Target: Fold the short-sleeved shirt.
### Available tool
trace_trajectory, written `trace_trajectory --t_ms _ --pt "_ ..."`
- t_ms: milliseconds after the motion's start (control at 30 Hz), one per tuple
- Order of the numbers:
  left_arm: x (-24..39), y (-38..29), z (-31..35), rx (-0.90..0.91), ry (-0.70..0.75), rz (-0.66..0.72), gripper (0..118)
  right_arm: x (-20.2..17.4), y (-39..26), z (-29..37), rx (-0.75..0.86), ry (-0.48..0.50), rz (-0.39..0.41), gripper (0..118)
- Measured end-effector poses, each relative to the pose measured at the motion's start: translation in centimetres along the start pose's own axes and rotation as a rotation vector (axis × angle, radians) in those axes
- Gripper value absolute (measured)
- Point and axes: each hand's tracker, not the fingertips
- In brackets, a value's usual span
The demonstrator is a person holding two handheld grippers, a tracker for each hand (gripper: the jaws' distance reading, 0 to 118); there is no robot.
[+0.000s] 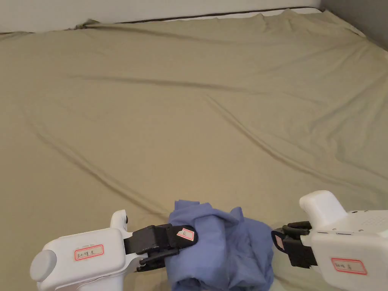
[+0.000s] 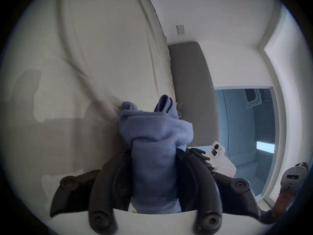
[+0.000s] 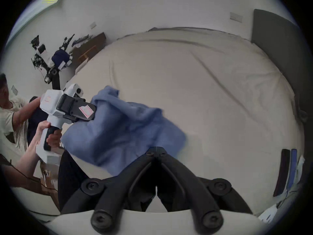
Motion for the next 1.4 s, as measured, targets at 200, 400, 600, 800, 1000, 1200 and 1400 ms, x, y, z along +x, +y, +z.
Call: trace_trajectory --t_ms 200,400,600,800,1000,1200,1400 --pt "-1.3 4.9 14.8 0.089 0.178 -0.052 47 -1.6 1.6 1.3 0.03 -0.055 0.008 2" --pt "-0.9 7.6 31.1 0.159 0.602 -0.009 47 -5.8 3.2 -0.7 0.022 -0.037 0.068 2" --pt "-3.2 7.8 36.7 0.209 0.845 0.146 63 -9.5 3.1 -2.8 -0.028 0.042 0.13 2" --pt "2.9 1.7 41.3 0.557 0.851 0.07 81 -8.6 3.5 0.0 0.012 0.058 0.143 2" --pt "18.5 -5.2 37.7 0.754 0.977 -0.533 20 -6.1 4.7 6.9 0.209 -0.064 0.174 2" --pt "30.4 -9.2 20.8 1.016 1.011 -0.937 0 -4.7 6.1 16.7 0.614 -0.324 0.166 2" --pt "35.2 -9.3 8.6 1.039 0.921 -1.018 0 -2.9 7.4 21.2 0.798 -0.381 0.115 2"
